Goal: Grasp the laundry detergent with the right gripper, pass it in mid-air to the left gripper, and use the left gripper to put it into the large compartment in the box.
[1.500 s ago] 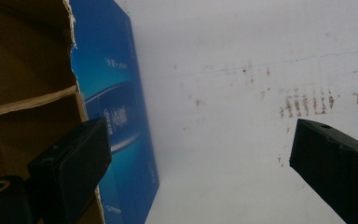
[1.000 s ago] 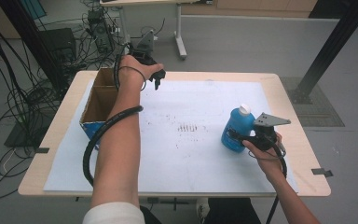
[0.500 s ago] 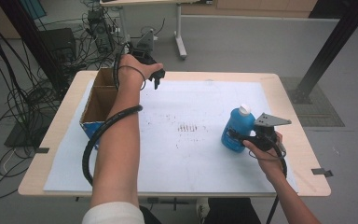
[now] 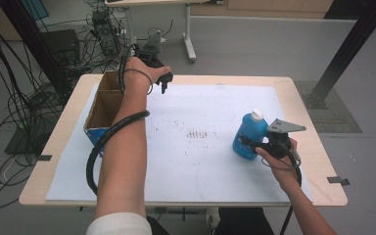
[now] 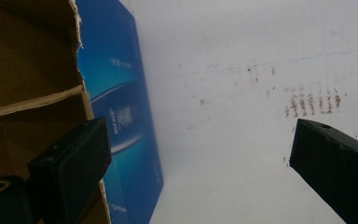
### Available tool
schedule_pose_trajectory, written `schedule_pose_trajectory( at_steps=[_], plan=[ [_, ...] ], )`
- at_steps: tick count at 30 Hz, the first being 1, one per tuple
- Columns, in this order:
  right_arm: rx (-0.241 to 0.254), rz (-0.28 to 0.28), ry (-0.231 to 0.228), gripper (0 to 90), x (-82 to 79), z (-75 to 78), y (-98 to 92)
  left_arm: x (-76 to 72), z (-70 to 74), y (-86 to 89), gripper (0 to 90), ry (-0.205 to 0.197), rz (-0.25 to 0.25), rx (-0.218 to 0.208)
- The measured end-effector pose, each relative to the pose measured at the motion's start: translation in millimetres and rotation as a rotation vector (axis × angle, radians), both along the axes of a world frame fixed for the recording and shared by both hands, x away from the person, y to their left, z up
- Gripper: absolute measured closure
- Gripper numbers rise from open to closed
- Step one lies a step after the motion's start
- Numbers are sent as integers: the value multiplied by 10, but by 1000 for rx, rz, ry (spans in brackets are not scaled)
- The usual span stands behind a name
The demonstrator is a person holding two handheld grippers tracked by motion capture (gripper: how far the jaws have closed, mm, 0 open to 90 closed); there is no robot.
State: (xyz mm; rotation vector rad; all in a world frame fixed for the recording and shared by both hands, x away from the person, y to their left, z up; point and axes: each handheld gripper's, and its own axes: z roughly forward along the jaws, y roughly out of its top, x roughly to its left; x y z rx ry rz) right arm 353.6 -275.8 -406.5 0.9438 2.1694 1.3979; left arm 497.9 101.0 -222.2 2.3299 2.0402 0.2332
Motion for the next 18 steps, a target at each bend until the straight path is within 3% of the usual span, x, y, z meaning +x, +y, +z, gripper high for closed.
schedule_pose_trajectory(
  at_steps=[18],
  plan=[
    [0, -3, -2, 419, -2, -2, 2, 2, -14, -14, 58, 4, -3, 3]
  ],
)
